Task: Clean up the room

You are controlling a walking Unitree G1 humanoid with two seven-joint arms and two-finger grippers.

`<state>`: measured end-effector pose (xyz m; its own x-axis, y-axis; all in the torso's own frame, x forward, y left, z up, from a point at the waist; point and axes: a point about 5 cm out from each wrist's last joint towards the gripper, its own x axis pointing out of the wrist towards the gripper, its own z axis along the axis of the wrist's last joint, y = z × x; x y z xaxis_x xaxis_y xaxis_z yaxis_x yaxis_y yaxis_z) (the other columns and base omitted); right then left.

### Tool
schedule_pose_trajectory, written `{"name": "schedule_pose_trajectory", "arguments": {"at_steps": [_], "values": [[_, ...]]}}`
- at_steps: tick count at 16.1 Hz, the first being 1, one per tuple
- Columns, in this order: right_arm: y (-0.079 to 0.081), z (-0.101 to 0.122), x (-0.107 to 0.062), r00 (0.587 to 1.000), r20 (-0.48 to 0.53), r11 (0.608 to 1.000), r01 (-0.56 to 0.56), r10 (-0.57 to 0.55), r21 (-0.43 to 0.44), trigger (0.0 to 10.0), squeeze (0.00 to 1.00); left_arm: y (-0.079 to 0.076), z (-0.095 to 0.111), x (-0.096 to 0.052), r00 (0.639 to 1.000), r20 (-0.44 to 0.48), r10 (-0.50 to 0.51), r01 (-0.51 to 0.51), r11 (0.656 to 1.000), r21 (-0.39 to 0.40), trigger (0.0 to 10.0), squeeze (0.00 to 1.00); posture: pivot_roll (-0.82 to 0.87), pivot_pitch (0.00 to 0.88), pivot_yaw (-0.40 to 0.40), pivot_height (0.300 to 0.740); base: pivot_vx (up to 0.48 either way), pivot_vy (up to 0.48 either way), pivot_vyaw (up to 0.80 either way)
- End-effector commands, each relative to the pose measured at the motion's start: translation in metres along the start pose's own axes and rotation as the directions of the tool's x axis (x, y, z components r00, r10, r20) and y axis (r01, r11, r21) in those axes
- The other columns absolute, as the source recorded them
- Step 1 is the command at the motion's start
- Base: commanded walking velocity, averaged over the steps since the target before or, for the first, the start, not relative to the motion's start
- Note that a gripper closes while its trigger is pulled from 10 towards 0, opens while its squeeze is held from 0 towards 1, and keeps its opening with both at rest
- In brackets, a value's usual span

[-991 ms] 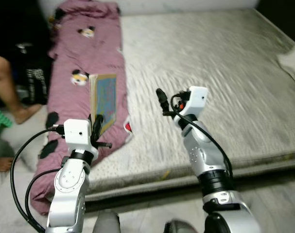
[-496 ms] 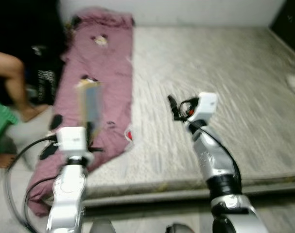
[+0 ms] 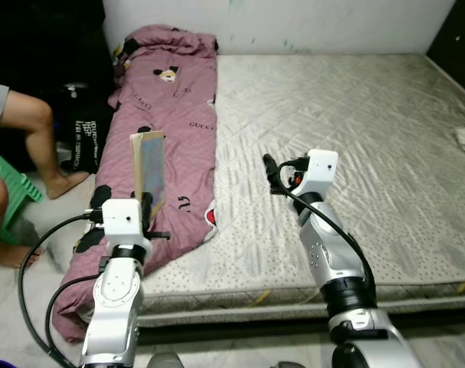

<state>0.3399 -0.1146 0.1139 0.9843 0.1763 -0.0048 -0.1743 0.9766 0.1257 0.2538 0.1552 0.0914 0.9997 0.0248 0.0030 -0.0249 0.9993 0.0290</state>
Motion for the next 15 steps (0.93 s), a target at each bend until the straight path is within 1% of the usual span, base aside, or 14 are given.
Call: {"name": "schedule_pose_trajectory", "arguments": {"at_steps": [1, 2, 3, 4, 5, 7, 9, 11, 13, 15], "values": [[0.014, 0.007, 0.004, 0.997, 0.029, 0.996, -0.077, 0.076, 0.039, 10.0, 0.0, -0.003, 0.009, 0.002, 0.999, 0.052, -0.003, 0.003, 1.0, 0.001, 10.0, 0.0, -0.02, 0.0, -0.006, 0.74, 0.0, 0.0, 0.0], [0.018, 0.008, 0.004, 0.994, 0.022, 0.99, -0.107, 0.105, 0.094, 10.0, 0.0, -0.004, 0.009, 0.002, 0.999, 0.053, -0.005, 0.004, 1.0, 0.001, 10.0, 0.0, -0.02, 0.0, -0.009, 0.74, 0.0, 0.0, 0.0], [0.016, 0.008, 0.005, 0.997, 0.031, 0.996, -0.076, 0.075, 0.046, 10.0, 0.0, -0.005, 0.01, 0.002, 0.999, 0.054, -0.005, 0.005, 1.0, -0.001, 10.0, 0.0, -0.02, 0.0, -0.016, 0.74, 0.0, 0.0, 0.0], [0.014, 0.004, 0.005, 0.999, 0.017, 0.999, -0.035, 0.035, -0.004, 10.0, 0.0, -0.006, 0.01, 0.001, 0.998, 0.055, -0.005, 0.006, 1.0, -0.003, 10.0, 0.0, -0.01, 0.0, -0.02, 0.74, 0.0, 0.0, 0.0], [0.014, 0.001, 0.003, 0.997, -0.012, 0.997, -0.071, 0.071, 0.01, 10.0, 0.0, -0.005, 0.011, 0.0, 0.998, 0.056, -0.002, 0.003, 1.0, -0.005, 10.0, 0.0, -0.01, 0.0, -0.023, 0.74, 0.0, 0.0, 0.0], [0.016, 0.0, 0.0, 0.993, -0.003, 0.992, -0.116, 0.116, -0.056, 10.0, 0.0, -0.003, 0.011, -0.001, 0.998, 0.055, 0.004, -0.004, 1.0, -0.007, 10.0, 0.0, -0.01, 0.0, -0.029, 0.74, 0.0, 0.0, 0.0], [0.016, -0.003, -0.001, 0.991, -0.021, 0.988, -0.134, 0.132, -0.073, 10.0, 0.0, -0.002, 0.011, -0.001, 0.999, 0.051, 0.009, -0.009, 1.0, -0.012, 10.0, 0.0, -0.01, 0.0, -0.047, 0.74, 0.0, 0.0, 0.0], [0.012, -0.01, -0.003, 0.989, -0.067, 0.988, -0.134, 0.129, -0.075, 10.0, 0.0, -0.004, 0.011, -0.001, 0.998, 0.056, 0.014, -0.013, 1.0, -0.018, 10.0, 0.0, 0.0, 0.0, -0.077, 0.74, 0.0, 0.0, 0.0], [0.013, -0.013, -0.002, 0.984, -0.09, 0.983, -0.161, 0.153, -0.085, 10.0, 0.0, -0.003, 0.012, -0.001, 0.996, 0.066, 0.053, -0.051, 0.998, -0.033, 10.0, 0.0, 0.02, 0.0, -0.112, 0.74, 0.0, 0.0, 0.0], [0.016, -0.011, 0.0, 0.985, -0.075, 0.982, -0.162, 0.155, -0.092, 10.0, 0.0, 0.001, 0.012, -0.001, 0.995, 0.067, 0.08, -0.078, 0.996, -0.032, 10.0, 0.0, 0.01, 0.0, -0.095, 0.74, 0.0, 0.0, 0.0]]}}
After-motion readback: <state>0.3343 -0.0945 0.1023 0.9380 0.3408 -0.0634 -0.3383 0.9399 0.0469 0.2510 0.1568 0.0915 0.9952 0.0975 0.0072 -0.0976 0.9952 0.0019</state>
